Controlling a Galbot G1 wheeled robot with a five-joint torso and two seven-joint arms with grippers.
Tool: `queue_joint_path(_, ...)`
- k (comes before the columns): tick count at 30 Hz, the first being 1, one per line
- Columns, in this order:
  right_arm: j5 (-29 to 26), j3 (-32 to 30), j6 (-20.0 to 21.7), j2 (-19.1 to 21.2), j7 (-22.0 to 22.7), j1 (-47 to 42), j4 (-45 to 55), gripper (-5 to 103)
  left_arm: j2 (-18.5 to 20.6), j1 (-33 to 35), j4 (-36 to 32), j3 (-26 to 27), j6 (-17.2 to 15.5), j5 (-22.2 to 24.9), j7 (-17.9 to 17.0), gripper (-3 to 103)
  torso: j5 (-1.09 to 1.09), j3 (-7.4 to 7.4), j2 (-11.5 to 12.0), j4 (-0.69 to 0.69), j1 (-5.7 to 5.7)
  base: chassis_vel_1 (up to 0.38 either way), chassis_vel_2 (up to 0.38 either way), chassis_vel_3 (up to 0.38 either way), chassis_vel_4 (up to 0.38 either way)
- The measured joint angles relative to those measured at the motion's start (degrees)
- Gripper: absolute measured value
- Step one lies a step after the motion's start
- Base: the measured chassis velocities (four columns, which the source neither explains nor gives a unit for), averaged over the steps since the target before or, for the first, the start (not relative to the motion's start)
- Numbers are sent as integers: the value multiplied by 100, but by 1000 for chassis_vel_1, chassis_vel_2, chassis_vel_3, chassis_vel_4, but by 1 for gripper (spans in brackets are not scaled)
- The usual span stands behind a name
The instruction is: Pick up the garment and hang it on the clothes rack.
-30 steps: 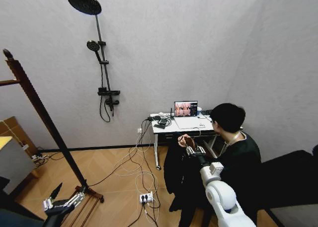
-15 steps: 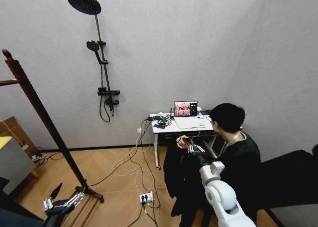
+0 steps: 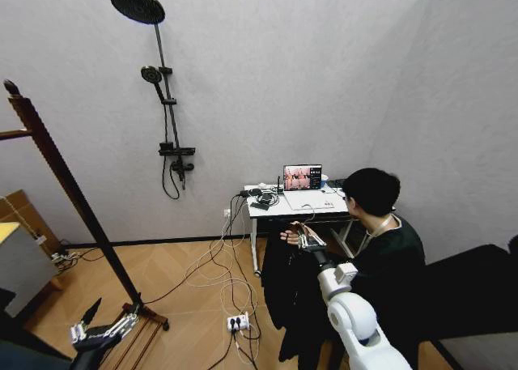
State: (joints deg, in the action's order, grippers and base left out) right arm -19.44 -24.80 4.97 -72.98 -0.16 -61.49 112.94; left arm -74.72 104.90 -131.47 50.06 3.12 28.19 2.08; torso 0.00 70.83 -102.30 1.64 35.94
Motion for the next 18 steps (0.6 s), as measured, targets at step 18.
queue_joint_path(18, -659, 1501, -41, 203, -23, 2220, -938, 10, 0, 0, 0, 0, 0, 0, 1, 100, 0, 1, 1, 0, 0, 0, 0, 0, 0)
